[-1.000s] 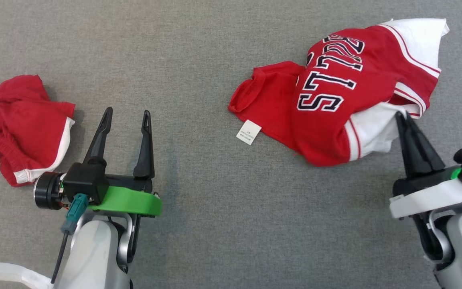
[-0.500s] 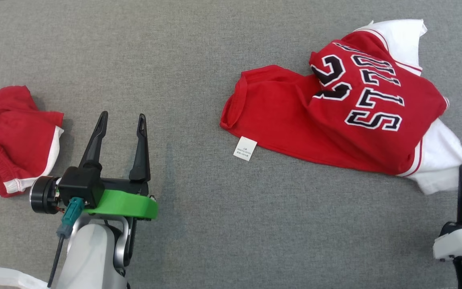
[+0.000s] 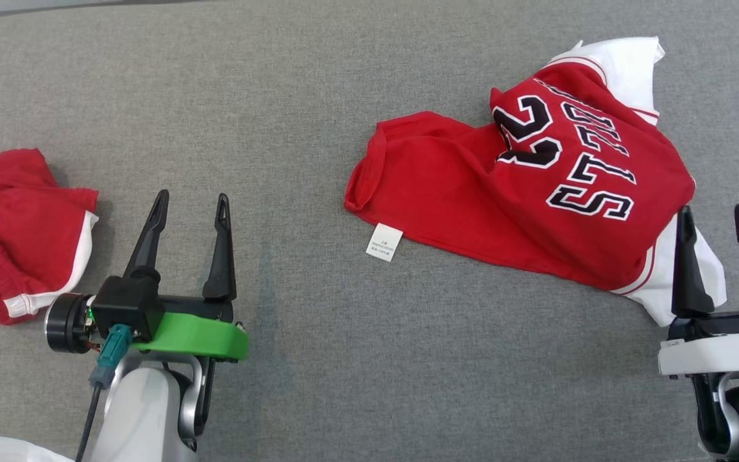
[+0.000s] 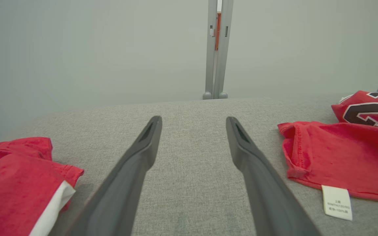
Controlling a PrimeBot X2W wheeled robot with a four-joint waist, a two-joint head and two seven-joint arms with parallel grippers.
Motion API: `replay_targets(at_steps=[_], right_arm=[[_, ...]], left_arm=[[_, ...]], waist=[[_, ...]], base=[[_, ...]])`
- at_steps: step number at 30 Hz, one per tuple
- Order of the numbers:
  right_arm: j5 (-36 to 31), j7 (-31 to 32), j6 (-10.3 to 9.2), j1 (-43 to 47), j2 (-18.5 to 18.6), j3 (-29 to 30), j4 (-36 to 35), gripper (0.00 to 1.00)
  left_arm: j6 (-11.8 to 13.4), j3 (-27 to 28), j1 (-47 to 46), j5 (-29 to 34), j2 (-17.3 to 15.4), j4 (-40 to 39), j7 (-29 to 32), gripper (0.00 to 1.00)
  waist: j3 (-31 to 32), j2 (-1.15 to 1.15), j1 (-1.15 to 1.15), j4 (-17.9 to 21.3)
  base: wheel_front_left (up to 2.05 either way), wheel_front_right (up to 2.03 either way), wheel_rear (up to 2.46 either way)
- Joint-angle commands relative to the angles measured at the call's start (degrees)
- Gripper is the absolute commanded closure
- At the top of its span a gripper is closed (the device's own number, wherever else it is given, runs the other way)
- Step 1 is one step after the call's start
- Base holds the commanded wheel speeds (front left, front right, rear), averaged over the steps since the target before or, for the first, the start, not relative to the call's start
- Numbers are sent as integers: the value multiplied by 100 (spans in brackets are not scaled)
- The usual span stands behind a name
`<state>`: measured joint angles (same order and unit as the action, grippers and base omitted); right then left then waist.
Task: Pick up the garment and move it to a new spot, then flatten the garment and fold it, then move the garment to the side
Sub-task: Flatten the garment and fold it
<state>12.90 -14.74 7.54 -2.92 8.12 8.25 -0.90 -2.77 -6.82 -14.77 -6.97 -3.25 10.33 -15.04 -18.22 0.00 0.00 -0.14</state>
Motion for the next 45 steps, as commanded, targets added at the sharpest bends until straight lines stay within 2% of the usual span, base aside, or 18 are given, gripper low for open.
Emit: replay_targets(at_steps=[1, 10, 33, 37, 45], right_arm=[[-49, -40, -10, 3, 29, -84, -102, 0], [50, 186, -10, 312, -4, -569, -340, 0], [185, 242, -10, 439, -10, -582, -369, 0], [202, 259, -10, 380, -4, -582, -387, 0], [236, 225, -10, 111, 22, -651, -365, 0]], left_arm=[[-12, 18, 69, 8, -35, 13, -20, 0], [42, 46, 371, -72, -21, 51, -20, 0], [18, -46, 378, -33, -47, 60, -20, 0], [-139, -415, 89, 39, -21, 143, -9, 0], [-354, -1625, -938, -121, 21, 792, 381, 0]], waist=[[66, 0, 0, -13], [412, 0, 0, -130], [452, 0, 0, -167], [300, 0, 0, -146], [-167, 0, 0, 110]], base=[[0, 0, 0], [0, 0, 0], [0, 0, 0], [0, 0, 0], [0, 0, 0]])
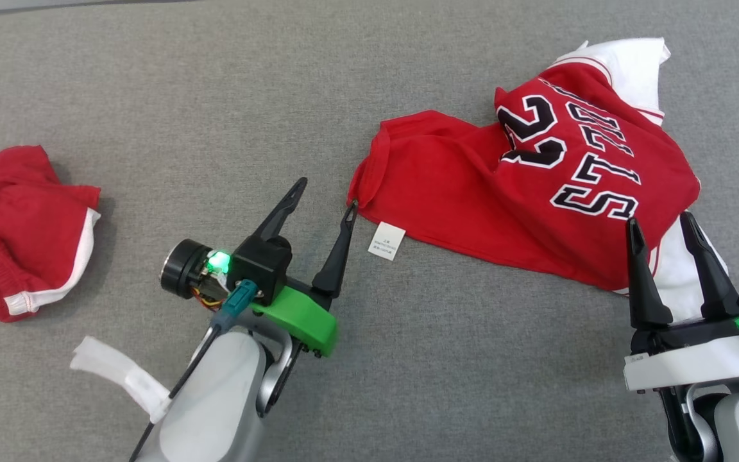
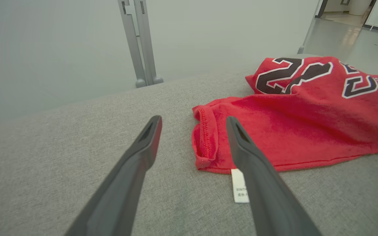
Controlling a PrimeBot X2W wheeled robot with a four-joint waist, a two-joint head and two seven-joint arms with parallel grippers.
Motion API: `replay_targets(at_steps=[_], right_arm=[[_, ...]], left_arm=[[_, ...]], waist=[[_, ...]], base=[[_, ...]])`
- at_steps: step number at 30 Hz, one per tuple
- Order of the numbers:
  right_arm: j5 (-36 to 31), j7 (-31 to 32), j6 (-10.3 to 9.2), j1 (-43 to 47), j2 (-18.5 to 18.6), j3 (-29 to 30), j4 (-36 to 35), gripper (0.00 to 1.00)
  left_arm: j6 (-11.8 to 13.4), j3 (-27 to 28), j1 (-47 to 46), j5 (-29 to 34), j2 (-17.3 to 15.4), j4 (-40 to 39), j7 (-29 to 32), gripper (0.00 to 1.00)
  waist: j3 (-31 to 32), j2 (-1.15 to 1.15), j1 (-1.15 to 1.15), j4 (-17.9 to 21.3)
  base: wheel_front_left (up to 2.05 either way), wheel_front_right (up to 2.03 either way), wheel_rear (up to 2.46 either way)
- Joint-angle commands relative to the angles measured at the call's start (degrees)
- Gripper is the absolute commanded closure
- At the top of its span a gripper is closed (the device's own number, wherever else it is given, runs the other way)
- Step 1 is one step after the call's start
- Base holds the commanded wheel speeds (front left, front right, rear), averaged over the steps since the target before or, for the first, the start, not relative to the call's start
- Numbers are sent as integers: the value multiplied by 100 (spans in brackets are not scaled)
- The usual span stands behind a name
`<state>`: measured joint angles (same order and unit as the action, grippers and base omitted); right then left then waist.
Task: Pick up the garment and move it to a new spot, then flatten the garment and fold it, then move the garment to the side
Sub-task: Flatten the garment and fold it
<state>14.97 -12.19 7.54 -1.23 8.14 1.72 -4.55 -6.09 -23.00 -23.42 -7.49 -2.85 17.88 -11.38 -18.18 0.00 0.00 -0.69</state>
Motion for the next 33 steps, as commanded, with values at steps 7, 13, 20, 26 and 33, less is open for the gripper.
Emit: replay_targets(at_steps=[7, 13, 20, 26, 33], right_arm=[[88, -102, -10, -202, -3, -12, 146, 0], [155, -146, -10, -236, 11, 113, 281, 0], [324, -91, -10, 25, 93, 509, 917, 0], [613, -114, -9, -170, 168, 445, 1649, 0], [848, -68, -10, -533, 338, 132, 2299, 78]], left_arm=[[214, -504, -623, -508, -20, 1002, 372, 0], [421, -517, -976, -901, -19, 1693, 222, 0], [463, -380, -1098, -1190, -20, 2140, -126, 100], [452, -330, -972, -1262, -40, 2243, -263, 100], [459, -360, -931, -1279, -34, 2162, -340, 100]], waist=[[-401, 0, 0, 464], [-487, 0, 0, 655], [-445, 0, 0, 745], [-392, 0, 0, 682], [-410, 0, 0, 483]], base=[[0, 0, 0], [0, 0, 0], [0, 0, 0], [0, 0, 0], [0, 0, 0]])
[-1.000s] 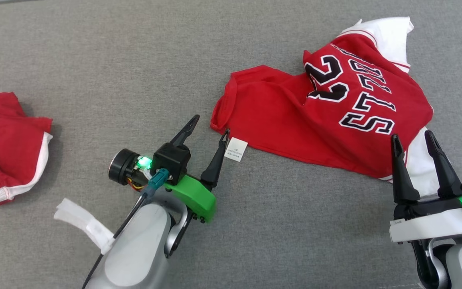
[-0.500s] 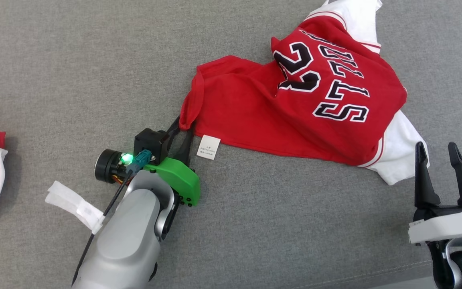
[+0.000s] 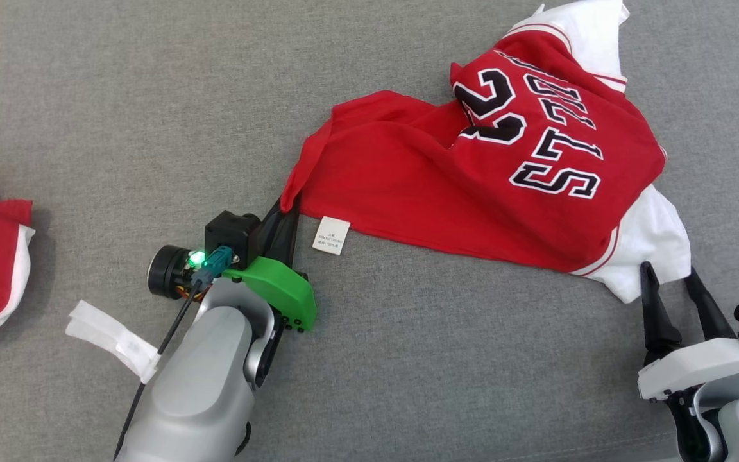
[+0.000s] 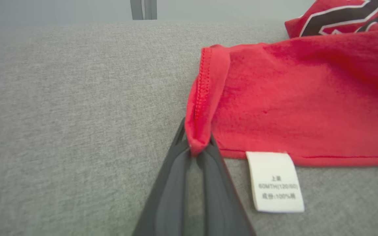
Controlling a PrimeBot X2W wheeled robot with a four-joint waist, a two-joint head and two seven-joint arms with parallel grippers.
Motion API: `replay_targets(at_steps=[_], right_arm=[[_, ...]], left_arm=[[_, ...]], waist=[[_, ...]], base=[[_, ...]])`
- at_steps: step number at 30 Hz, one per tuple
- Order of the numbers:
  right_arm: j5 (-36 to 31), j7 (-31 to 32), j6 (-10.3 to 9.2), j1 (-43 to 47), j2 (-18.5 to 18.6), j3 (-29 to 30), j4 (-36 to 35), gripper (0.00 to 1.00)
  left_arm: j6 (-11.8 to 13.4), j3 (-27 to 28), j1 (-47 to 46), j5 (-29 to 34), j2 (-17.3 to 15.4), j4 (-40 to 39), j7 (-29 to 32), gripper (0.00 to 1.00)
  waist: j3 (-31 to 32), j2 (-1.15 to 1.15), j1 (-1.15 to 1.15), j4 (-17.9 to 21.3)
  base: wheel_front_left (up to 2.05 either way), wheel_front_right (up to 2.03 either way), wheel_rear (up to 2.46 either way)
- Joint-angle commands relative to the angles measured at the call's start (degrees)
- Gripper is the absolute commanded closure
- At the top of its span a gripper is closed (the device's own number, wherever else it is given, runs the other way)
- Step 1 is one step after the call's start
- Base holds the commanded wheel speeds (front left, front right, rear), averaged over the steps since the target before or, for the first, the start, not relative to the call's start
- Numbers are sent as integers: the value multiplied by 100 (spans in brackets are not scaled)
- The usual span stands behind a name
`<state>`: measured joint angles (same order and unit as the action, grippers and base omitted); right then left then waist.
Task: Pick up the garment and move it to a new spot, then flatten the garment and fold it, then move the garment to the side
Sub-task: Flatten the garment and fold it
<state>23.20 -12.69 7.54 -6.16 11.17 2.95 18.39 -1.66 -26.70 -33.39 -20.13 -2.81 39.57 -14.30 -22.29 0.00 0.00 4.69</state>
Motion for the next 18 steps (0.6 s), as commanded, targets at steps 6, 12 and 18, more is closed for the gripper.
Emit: replay_targets(at_steps=[6, 12, 18], right_arm=[[12, -192, -10, -90, 193, 118, -237, 100], [-268, -249, -10, -135, 358, 353, -1341, 100], [-576, -105, -10, -385, 660, 626, -2696, 100]], left_arm=[[79, 86, 184, 3, -56, -403, -91, 100], [193, 333, 548, 190, -159, -1922, -92, 100], [236, 515, 724, 465, -253, -3942, -92, 100]], waist=[[96, 0, 0, -177], [337, 0, 0, -191], [667, 0, 0, -261]], base=[[0, 0, 0], [0, 0, 0], [0, 0, 0]])
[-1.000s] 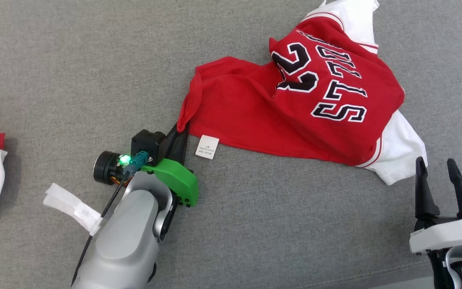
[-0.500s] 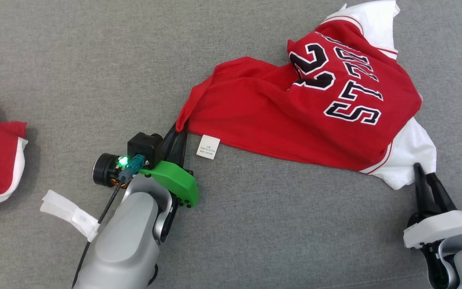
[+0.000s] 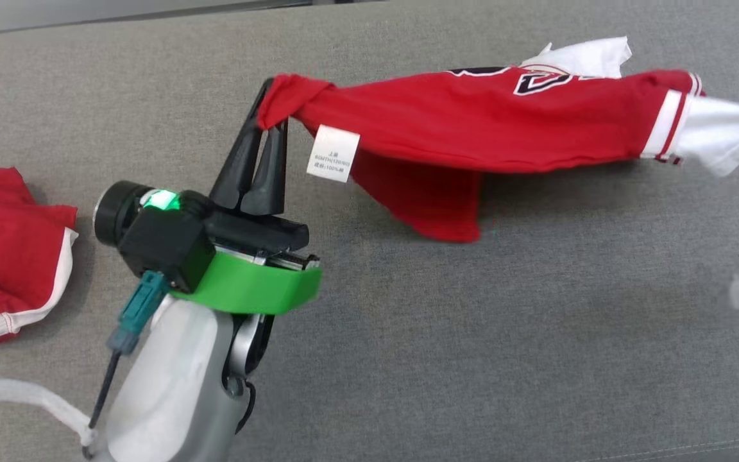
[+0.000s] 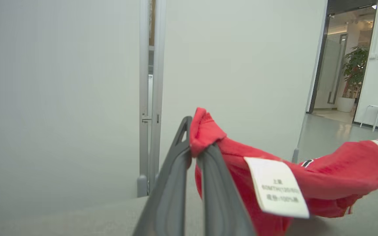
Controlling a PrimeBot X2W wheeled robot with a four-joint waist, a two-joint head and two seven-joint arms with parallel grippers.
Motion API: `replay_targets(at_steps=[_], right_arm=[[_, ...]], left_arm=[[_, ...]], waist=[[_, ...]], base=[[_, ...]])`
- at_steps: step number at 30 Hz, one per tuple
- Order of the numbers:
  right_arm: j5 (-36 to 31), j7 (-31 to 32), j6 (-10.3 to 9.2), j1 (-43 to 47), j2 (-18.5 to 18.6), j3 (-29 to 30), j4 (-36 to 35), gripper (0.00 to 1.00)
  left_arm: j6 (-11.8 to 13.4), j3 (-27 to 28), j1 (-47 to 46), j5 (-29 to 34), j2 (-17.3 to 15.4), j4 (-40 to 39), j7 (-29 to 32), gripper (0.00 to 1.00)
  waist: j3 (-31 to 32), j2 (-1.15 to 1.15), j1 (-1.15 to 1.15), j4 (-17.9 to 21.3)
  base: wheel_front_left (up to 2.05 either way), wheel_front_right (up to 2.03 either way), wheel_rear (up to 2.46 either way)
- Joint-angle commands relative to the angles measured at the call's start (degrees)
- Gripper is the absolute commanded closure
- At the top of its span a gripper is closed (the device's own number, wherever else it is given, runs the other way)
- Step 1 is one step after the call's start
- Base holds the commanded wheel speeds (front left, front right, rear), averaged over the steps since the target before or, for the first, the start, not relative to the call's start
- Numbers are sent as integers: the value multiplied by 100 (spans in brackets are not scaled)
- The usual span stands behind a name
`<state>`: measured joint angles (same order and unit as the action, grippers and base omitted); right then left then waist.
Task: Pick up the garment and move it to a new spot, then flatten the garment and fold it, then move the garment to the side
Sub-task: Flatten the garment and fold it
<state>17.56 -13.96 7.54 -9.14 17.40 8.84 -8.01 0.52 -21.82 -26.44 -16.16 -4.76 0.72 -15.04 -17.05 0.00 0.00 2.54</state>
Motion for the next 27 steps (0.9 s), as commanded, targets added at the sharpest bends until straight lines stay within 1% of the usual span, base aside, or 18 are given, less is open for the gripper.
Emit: replay_targets(at_steps=[1, 6, 10, 14, 16, 19, 21, 23, 27], right_arm=[[-30, 88, -10, -148, 88, 93, -233, 100], [-141, 622, -10, -601, 564, 437, -1168, 100], [-71, 990, -10, -995, 953, 714, -1663, 100], [96, 1326, -10, -1373, 1307, 889, -1917, 100], [205, 1477, -10, -1546, 1425, 904, -1963, 100], [383, 1643, -10, -1836, 1568, 781, -1900, 100], [548, 1721, -10, -2076, 1652, 631, -1732, 100], [682, 1751, -10, -2386, 1732, 442, -1472, 100], [948, 1726, -10, -3256, 1825, -41, -658, 100]], left_arm=[[2, 43, -12, 102, -91, -311, -18, 100], [-43, 148, -447, 365, -359, -1532, 87, 100], [37, 382, -910, 496, -554, -2269, 414, 100], [-16, 517, -1335, 528, -706, -2698, 796, 100], [-38, 556, -1510, 496, -743, -2776, 954, 100], [-65, 596, -1732, 422, -761, -2736, 1120, 100], [-91, 618, -1899, 328, -713, -2551, 1199, 100], [-126, 639, -2107, 249, -671, -2226, 1220, 100], [-207, 692, -2749, 46, -500, -1205, 1077, 100]], waist=[[190, 0, 0, -60], [453, 0, 0, -150], [566, 0, 0, -203], [571, 0, 0, -256], [542, 0, 0, -274], [435, 0, 0, -286], [319, 0, 0, -295], [177, 0, 0, -297], [-178, 0, 0, -314]], base=[[0, 0, 0], [0, 0, 0], [0, 0, 0], [0, 0, 0], [0, 0, 0], [0, 0, 0], [0, 0, 0], [0, 0, 0], [0, 0, 0]])
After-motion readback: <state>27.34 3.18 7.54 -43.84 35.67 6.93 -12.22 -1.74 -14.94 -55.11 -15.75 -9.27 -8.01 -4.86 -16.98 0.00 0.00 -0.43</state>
